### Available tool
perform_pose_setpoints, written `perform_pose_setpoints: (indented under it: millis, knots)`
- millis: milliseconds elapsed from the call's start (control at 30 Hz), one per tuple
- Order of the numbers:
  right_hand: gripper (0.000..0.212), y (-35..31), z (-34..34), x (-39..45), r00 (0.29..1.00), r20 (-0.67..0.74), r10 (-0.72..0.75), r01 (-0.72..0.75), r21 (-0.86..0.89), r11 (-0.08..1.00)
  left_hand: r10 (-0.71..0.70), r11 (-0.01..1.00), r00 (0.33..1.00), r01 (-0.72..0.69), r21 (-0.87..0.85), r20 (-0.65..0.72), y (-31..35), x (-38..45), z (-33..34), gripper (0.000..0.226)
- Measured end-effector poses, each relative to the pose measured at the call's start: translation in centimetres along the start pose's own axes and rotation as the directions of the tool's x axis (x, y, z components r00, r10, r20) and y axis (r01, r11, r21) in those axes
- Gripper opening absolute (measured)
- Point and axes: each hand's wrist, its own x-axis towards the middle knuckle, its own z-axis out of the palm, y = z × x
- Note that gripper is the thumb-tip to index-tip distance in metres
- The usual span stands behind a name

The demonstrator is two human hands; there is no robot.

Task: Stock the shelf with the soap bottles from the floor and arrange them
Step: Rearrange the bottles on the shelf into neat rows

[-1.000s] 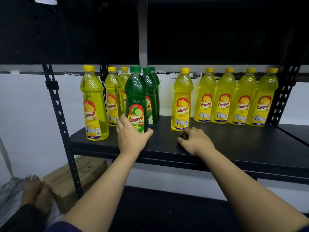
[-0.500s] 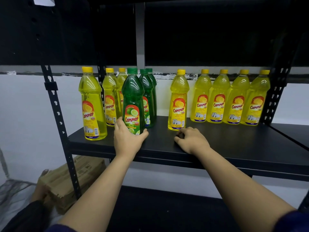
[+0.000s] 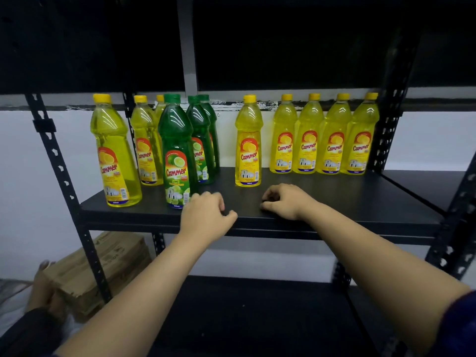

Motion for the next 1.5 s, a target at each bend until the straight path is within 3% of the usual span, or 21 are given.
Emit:
perform_pose_setpoints:
  millis: [167, 300, 433, 533, 667, 767, 900, 1133, 1200, 1300, 1400, 1500]
  knots:
    - [0.021, 3.2, -3.7, -1.5, 0.997, 0.065, 0.041, -0.042, 0.003, 0.999, 0.058, 0.996, 0.963, -0.038, -0.081, 0.262, 6.6, 3.3, 0.4, 0.028]
    - [0.022, 6.5, -6.7, -1.7, 0.994, 0.045, 0.098, -0.098, -0.011, 0.995, 0.102, 0.984, 0.951, -0.053, -0.172, 0.293, 10.5, 7.0, 1.5, 0.032]
    - [0.025, 9.5, -9.5, -1.3, 0.978, -0.12, 0.168, -0.168, 0.007, 0.986, 0.126, 0.972, 0.961, -0.071, -0.224, 0.245, 13.3, 10.4, 2.9, 0.045]
    - [0.039, 11.6, -11.2, -0.2, 0.943, -0.29, 0.167, -0.161, 0.043, 0.986, 0.135, 0.951, 0.98, -0.086, -0.298, 0.148, 15.3, 12.7, 4.4, 0.055]
    - [0.056, 14.1, -13.1, 2.0, 0.835, -0.545, 0.079, -0.099, -0.008, 0.995, 0.187, 0.922, 0.982, -0.187, -0.339, -0.033, 18.3, 16.2, 6.3, 0.066]
    - [0.061, 15.4, -14.7, 4.0, 0.757, -0.652, 0.041, -0.068, -0.017, 0.998, 0.192, 0.904, 0.974, -0.224, -0.364, -0.123, 20.6, 19.2, 7.1, 0.069]
    - [0.067, 16.1, -16.1, 7.2, 0.703, -0.711, -0.013, -0.038, -0.056, 0.998, 0.174, 0.91, 0.961, -0.24, -0.339, -0.213, 23.0, 23.1, 7.5, 0.071]
    - [0.082, 17.4, -18.4, 12.1, 0.642, -0.766, -0.014, -0.053, -0.062, 0.997, 0.211, 0.962, 0.869, -0.266, -0.063, -0.448, 24.4, 27.8, 8.1, 0.082]
    - [0.088, 17.5, -19.3, 13.4, 0.646, -0.762, -0.03, -0.055, -0.086, 0.995, 0.242, 0.962, 0.865, -0.272, -0.006, -0.439, 25.0, 28.9, 8.1, 0.088]
    - [0.096, 17.9, -20.1, 14.8, 0.709, -0.705, 0.007, -0.13, -0.122, 0.984, 0.245, 0.967, 0.9, -0.255, 0.02, -0.361, 25.9, 30.6, 8.0, 0.098]
    - [0.098, 18.7, -19.7, 15.7, 0.759, -0.65, 0.031, -0.14, -0.116, 0.983, 0.2, 0.979, 0.937, -0.203, 0.018, -0.285, 26.4, 31.8, 7.9, 0.096]
    - [0.103, 19.2, -19.1, 16.0, 0.761, -0.647, 0.036, -0.132, -0.1, 0.986, 0.187, 0.982, 0.948, -0.172, 0.08, -0.258, 26.6, 31.9, 8.2, 0.09]
